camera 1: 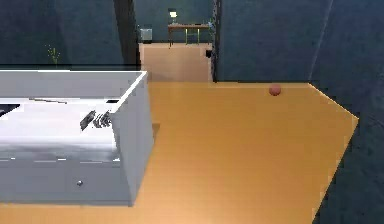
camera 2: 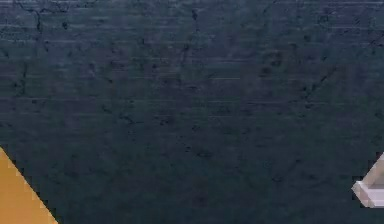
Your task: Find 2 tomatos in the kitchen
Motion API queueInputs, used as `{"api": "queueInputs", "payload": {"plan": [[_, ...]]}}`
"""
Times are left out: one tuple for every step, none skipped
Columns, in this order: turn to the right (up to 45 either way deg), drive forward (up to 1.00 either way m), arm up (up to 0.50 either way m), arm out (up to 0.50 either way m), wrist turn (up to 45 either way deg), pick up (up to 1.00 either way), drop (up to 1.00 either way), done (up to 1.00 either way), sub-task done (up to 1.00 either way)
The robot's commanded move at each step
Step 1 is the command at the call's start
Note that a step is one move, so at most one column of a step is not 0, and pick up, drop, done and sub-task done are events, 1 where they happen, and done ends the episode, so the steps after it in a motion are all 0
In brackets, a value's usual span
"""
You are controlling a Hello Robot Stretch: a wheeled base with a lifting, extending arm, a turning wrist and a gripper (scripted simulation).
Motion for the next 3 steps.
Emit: {"api": "queueInputs", "payload": {"plan": [[0.0,1.00,0.00,0.00,0.0,0.00,0.00,0.00,0.00],[0.0,1.00,0.00,0.00,0.0,0.00,0.00,0.00,0.00],[15.0,0.00,0.00,0.00,0.0,0.00,0.00,0.00,0.00]]}}
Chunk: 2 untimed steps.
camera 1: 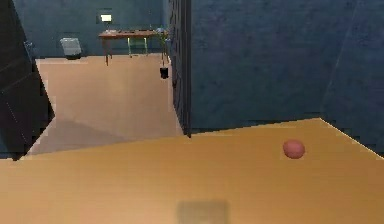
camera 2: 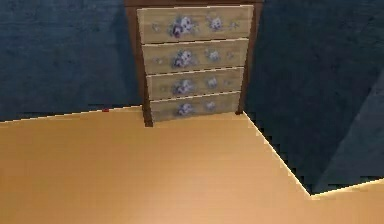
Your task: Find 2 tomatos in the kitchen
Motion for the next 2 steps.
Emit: {"api": "queueInputs", "payload": {"plan": [[0.0,0.15,0.00,0.00,0.0,0.00,0.00,0.00,0.00],[-27.0,0.00,0.00,0.00,0.0,0.00,0.00,0.00,0.00]]}}
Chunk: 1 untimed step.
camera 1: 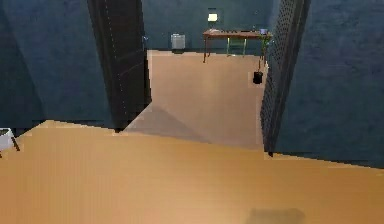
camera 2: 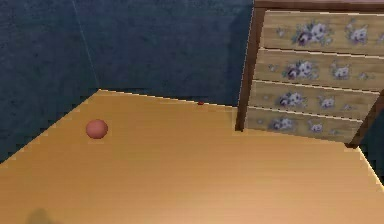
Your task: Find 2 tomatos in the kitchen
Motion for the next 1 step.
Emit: {"api": "queueInputs", "payload": {"plan": [[0.0,1.00,0.00,0.00,0.0,0.00,0.00,0.00,0.00]]}}
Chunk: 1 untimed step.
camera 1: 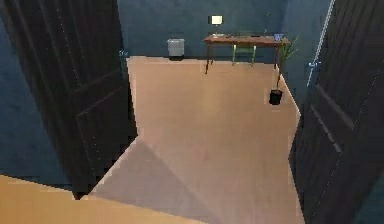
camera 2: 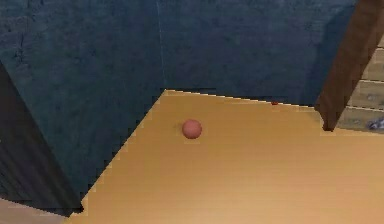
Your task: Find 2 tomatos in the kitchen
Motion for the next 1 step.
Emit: {"api": "queueInputs", "payload": {"plan": [[-3.0,0.00,0.00,0.00,0.0,0.00,0.00,0.00,0.00]]}}
